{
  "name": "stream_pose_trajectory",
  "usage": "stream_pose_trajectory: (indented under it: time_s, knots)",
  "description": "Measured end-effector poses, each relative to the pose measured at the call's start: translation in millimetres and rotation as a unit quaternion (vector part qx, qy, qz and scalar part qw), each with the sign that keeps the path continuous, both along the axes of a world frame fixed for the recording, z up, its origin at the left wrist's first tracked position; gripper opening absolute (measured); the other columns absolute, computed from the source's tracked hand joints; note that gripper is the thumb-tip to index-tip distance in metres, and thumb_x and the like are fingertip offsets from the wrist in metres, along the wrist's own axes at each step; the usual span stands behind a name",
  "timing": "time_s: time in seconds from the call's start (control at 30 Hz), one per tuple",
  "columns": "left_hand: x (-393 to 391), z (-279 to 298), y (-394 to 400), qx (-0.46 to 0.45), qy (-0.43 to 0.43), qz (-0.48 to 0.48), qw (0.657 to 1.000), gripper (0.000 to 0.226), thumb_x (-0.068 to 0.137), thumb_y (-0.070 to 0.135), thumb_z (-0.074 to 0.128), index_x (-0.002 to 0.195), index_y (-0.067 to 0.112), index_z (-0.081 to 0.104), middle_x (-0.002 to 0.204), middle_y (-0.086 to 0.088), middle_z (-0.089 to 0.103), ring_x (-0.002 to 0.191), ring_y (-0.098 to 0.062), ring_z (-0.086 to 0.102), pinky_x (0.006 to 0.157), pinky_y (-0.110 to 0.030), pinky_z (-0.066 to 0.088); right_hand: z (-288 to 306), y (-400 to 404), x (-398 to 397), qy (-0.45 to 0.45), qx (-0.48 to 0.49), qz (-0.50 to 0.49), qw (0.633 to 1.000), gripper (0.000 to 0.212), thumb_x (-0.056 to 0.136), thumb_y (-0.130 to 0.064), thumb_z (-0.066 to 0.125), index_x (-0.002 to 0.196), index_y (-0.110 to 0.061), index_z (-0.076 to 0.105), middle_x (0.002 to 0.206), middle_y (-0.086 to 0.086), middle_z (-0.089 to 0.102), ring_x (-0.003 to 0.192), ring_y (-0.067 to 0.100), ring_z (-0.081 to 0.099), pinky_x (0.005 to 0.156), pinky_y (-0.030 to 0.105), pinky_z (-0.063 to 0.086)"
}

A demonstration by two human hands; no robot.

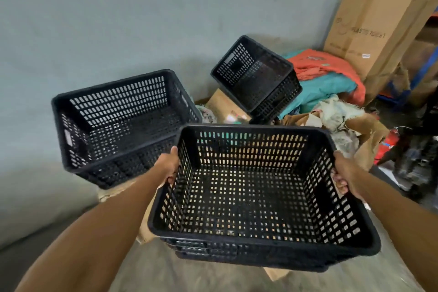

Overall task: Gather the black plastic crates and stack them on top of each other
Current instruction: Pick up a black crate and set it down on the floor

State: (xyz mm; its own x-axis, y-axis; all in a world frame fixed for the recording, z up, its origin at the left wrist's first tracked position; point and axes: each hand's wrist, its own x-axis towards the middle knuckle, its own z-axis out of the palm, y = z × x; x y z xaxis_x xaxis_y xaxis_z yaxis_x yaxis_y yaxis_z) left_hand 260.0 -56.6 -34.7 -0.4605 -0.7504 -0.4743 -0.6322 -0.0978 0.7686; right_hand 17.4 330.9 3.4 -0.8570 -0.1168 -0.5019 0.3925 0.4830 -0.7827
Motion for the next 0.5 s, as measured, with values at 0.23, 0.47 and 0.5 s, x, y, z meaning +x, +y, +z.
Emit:
stream_pose_trajectory:
  time_s: [0.23,0.47,0.5]
  knots:
    - [176.9,-24.0,20.1,0.007,0.010,0.089,0.996,0.082,0.095,0.066,0.023,0.131,-0.004,0.049,0.083,-0.023,0.062,0.057,-0.035,0.062,0.046,-0.037,0.052,-0.1,-47.2,122.8,0.011,0.048,0.079,0.996,0.056,0.101,-0.058,0.027,0.068,-0.014,0.039,0.059,0.003,0.037,0.049,0.019,0.032,0.037,0.023,0.026]
    - [319.6,-75.0,17.5,0.013,-0.059,0.215,0.975,0.096,0.092,0.072,0.024,0.126,-0.012,0.056,0.119,-0.035,0.063,0.078,-0.053,0.066,0.076,-0.062,0.054,-68.0,-112.6,199.7,0.021,0.086,0.154,0.984,0.067,0.093,-0.071,0.024,0.059,-0.016,0.039,0.041,0.001,0.031,0.037,0.018,0.028,0.042,0.027,0.023]
    - [335.9,-85.3,16.1,0.017,-0.071,0.231,0.970,0.096,0.090,0.073,0.024,0.125,-0.010,0.058,0.119,-0.035,0.063,0.071,-0.049,0.066,0.078,-0.061,0.054,-83.7,-123.8,205.9,0.017,0.087,0.155,0.984,0.063,0.094,-0.070,0.025,0.060,-0.018,0.040,0.043,0.001,0.031,0.036,0.017,0.027,0.041,0.026,0.024]
